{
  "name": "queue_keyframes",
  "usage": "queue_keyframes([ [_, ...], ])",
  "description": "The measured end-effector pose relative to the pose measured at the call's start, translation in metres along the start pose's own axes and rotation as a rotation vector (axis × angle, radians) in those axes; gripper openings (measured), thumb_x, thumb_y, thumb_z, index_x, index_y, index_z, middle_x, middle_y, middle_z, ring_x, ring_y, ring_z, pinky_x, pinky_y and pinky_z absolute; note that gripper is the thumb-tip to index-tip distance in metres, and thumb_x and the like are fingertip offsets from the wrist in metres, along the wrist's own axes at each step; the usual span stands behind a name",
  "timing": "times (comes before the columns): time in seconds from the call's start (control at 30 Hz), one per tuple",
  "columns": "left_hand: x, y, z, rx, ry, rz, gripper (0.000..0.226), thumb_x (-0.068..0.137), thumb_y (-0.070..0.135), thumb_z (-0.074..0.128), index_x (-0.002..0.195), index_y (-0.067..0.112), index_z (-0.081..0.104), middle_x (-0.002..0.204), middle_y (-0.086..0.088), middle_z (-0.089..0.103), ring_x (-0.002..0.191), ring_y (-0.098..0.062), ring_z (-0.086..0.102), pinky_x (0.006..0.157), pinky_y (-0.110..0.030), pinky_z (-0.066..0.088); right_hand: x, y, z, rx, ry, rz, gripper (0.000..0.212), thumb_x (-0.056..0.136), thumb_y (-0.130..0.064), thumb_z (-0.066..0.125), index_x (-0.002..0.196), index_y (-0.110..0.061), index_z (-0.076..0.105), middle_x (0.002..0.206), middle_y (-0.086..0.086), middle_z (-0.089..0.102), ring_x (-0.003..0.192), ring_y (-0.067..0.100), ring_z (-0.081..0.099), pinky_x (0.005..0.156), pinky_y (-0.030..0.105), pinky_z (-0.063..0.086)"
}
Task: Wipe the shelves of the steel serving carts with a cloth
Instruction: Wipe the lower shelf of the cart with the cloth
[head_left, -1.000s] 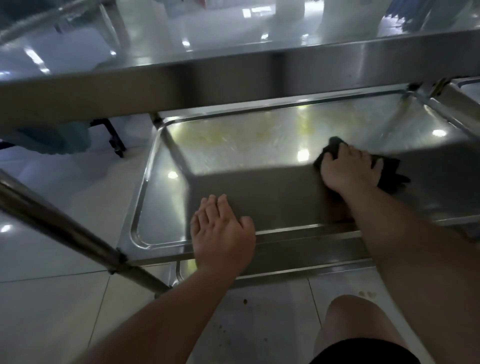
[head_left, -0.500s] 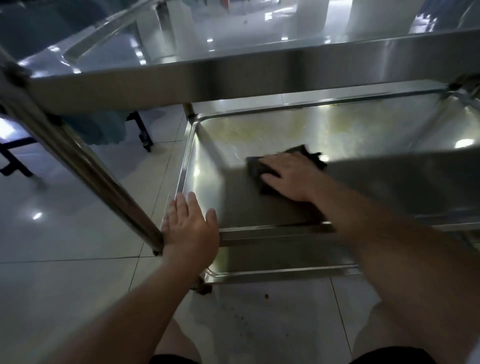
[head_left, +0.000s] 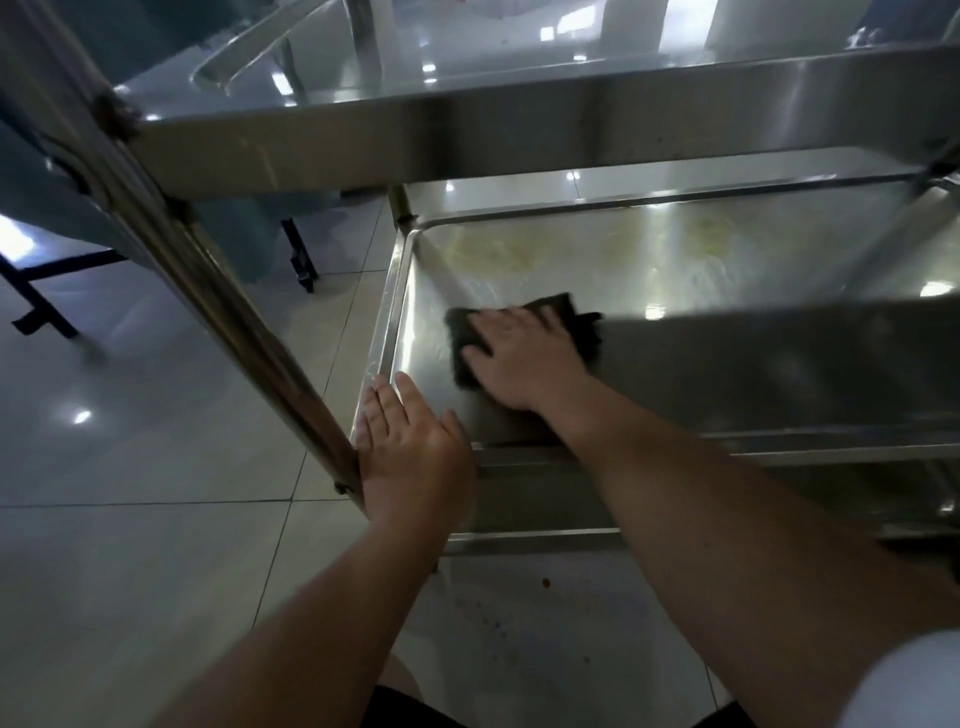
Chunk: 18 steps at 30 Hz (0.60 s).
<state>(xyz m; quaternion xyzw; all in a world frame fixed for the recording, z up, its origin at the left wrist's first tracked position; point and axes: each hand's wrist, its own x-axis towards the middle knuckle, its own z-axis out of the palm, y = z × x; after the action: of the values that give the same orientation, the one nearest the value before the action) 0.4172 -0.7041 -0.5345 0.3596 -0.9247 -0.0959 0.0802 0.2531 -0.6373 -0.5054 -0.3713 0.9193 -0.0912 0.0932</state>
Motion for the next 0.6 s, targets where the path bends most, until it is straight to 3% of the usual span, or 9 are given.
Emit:
queue_keyframes([
  [0.13,0.008,-0.001,-0.006,-0.122,-0.074,-0.034,0.072,0.106,0.042,0.012,0.167,0.005,0.004,0.176,-0.016,0.001,0.163,-0.026,-0.003,0.132,-0.044,0.000,-0.037,0.017,-0.005,0.020,-0.061,-0.242,0.060,0.106,-0.059,0.032,0.163,-0.041,0.022,0.170,-0.020,0.019,0.157,0.005,0.008,0.128,0.040,-0.005],
  [0.23,0.008,0.000,-0.006,-0.071,-0.093,-0.035,0.073,0.106,0.043,0.012,0.167,0.005,0.006,0.175,-0.017,0.002,0.163,-0.028,0.000,0.132,-0.045,0.002,-0.081,0.081,-0.013,0.016,-0.076,-0.252,0.064,0.102,-0.065,0.034,0.161,-0.042,0.028,0.167,-0.023,0.024,0.156,0.003,0.014,0.126,0.034,0.000],
  [0.3,0.005,-0.001,-0.003,-0.003,-0.081,-0.015,0.075,0.106,0.046,0.009,0.166,0.002,0.009,0.174,-0.021,0.006,0.163,-0.031,0.003,0.132,-0.047,0.004,-0.106,0.141,-0.021,-0.009,0.024,-0.098,0.076,0.093,-0.072,0.025,0.158,-0.036,0.038,0.165,-0.013,0.037,0.154,0.014,0.030,0.124,0.039,0.013],
  [0.4,0.005,-0.002,-0.001,0.089,-0.065,0.009,0.075,0.106,0.047,0.012,0.165,0.000,0.016,0.172,-0.026,0.014,0.162,-0.035,0.008,0.132,-0.049,0.008,-0.132,0.239,-0.038,-0.042,0.209,0.312,0.079,0.091,-0.068,0.021,0.151,-0.025,0.048,0.156,0.007,0.051,0.141,0.031,0.048,0.118,0.052,0.032],
  [0.5,0.006,0.002,-0.003,0.120,-0.070,0.009,0.075,0.105,0.046,0.013,0.164,0.000,0.018,0.172,-0.026,0.015,0.162,-0.035,0.008,0.132,-0.049,0.008,-0.146,0.281,-0.051,0.026,0.159,0.736,0.071,0.101,-0.061,0.017,0.161,-0.024,0.028,0.169,0.005,0.029,0.154,0.032,0.026,0.125,0.059,0.015],
  [0.6,0.006,0.002,-0.003,0.147,-0.062,0.007,0.075,0.104,0.045,0.013,0.164,0.001,0.020,0.171,-0.026,0.016,0.162,-0.036,0.010,0.131,-0.049,0.009,-0.134,0.241,-0.045,0.050,0.145,0.737,0.073,0.101,-0.059,0.018,0.164,-0.022,0.024,0.171,0.002,0.023,0.157,0.028,0.019,0.126,0.059,0.009],
])
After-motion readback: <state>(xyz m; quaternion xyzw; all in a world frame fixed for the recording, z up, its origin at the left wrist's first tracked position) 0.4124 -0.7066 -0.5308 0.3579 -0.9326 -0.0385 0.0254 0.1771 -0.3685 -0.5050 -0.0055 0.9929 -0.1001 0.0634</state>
